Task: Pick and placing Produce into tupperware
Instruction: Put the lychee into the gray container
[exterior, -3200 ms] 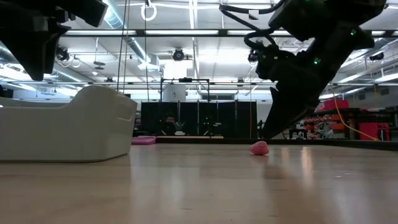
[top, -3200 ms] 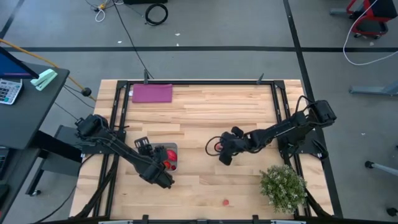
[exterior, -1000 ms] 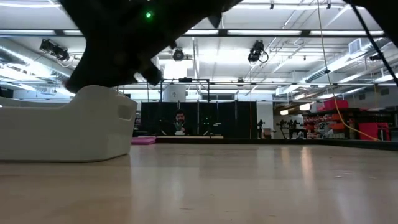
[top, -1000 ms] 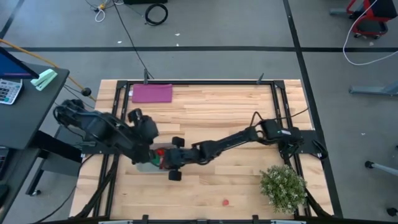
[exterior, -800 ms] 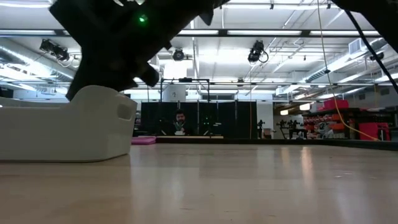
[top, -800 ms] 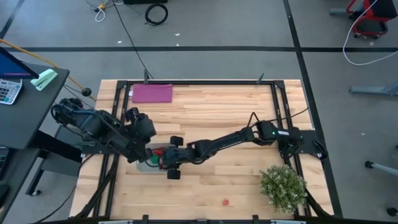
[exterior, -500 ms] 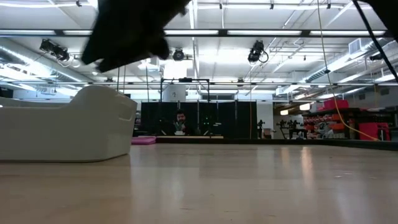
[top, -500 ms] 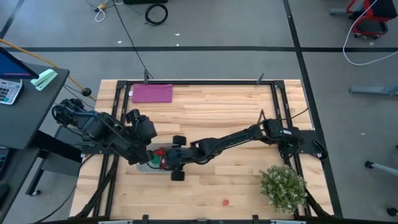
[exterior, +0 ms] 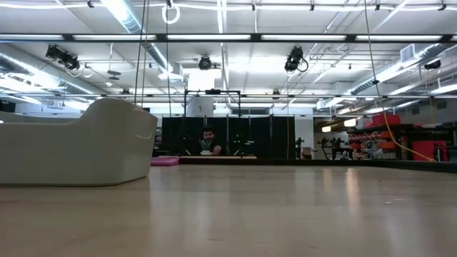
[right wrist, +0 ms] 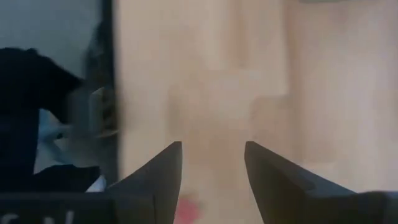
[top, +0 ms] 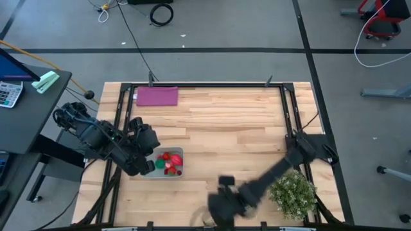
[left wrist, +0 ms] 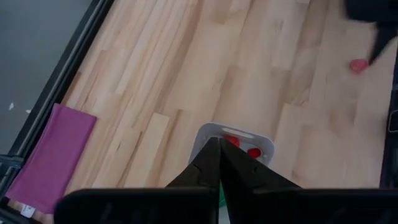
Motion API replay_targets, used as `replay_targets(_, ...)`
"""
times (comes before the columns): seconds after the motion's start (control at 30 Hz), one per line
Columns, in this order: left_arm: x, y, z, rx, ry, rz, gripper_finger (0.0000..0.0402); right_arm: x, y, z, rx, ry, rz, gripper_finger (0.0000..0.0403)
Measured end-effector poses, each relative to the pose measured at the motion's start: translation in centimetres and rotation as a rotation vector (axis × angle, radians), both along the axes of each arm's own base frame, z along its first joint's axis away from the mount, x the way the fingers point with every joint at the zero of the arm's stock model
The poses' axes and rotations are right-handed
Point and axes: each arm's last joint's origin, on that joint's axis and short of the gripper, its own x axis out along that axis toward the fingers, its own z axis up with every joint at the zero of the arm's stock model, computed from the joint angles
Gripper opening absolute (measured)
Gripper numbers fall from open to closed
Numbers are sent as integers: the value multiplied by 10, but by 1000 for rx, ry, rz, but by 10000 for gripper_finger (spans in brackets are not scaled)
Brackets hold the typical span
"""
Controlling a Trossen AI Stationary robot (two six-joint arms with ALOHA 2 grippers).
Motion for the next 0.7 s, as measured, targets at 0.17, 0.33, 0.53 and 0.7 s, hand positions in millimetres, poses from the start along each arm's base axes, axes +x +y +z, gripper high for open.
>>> replay_targets(0.17, -3, -5, 0, -4, -2, -20, 19, -38, 52, -13, -43, -48, -13, 183)
replay_targets(0.33, -3, -6, 0, -21, -10, -2, 10, -59, 77, -31, -44, -95, -101, 183)
replay_targets(0.53, -3, -9, -7, -16, 8, 5, 12, -78, 72, -78, -118, -33, -166, 183)
replay_targets(0.7, -1, -12, -24, 17, 58, 16, 27, -81, 60, -113, -97, 8, -213, 183)
